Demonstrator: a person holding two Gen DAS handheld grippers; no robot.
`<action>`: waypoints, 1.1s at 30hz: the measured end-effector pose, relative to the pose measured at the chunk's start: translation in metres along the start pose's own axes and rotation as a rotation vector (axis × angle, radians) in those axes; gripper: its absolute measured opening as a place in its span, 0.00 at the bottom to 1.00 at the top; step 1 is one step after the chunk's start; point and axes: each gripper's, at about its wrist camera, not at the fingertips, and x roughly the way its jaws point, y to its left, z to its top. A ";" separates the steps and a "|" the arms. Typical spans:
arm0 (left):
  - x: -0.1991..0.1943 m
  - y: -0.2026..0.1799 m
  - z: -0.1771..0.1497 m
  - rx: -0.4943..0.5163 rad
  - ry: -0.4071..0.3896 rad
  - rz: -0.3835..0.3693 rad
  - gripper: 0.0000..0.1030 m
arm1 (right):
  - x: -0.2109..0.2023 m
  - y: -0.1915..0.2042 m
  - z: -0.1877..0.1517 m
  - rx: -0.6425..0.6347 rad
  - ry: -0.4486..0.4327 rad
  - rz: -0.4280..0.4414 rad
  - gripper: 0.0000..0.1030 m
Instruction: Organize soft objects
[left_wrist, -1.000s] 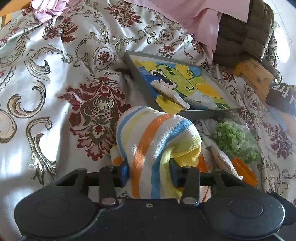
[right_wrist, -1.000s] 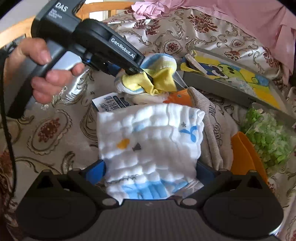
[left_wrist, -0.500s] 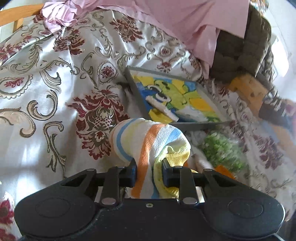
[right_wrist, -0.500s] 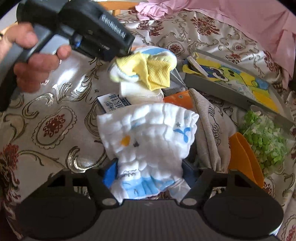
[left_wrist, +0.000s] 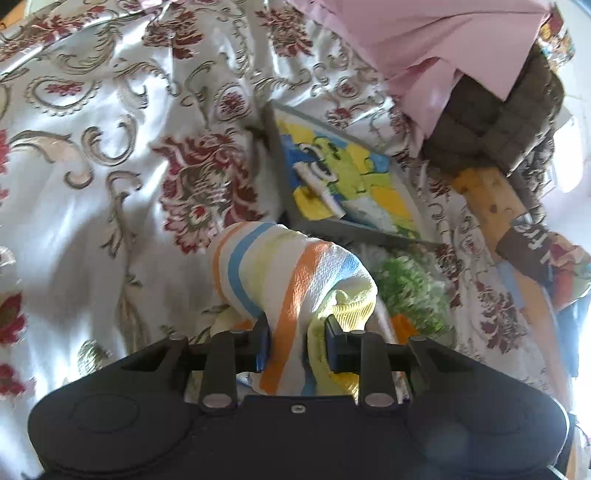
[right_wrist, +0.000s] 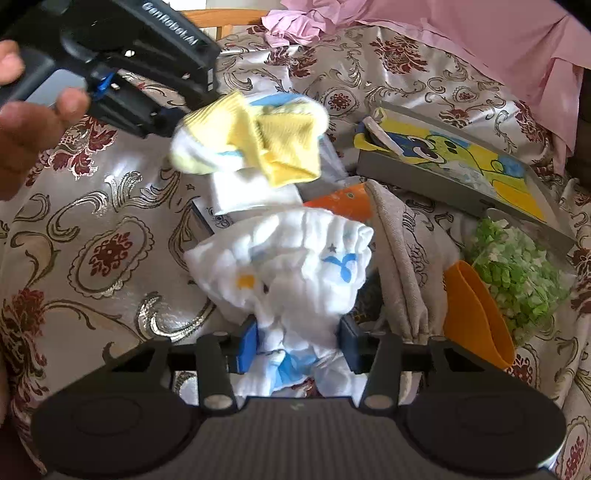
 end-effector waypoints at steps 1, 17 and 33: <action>-0.001 0.001 -0.001 -0.006 0.008 0.014 0.29 | 0.000 -0.001 0.000 0.003 0.001 -0.003 0.47; -0.028 0.002 -0.027 -0.041 0.054 0.083 0.31 | -0.008 -0.005 -0.004 0.051 0.008 -0.007 0.48; -0.071 0.022 -0.034 -0.225 -0.033 -0.089 0.16 | -0.013 -0.002 -0.004 0.029 -0.014 -0.011 0.29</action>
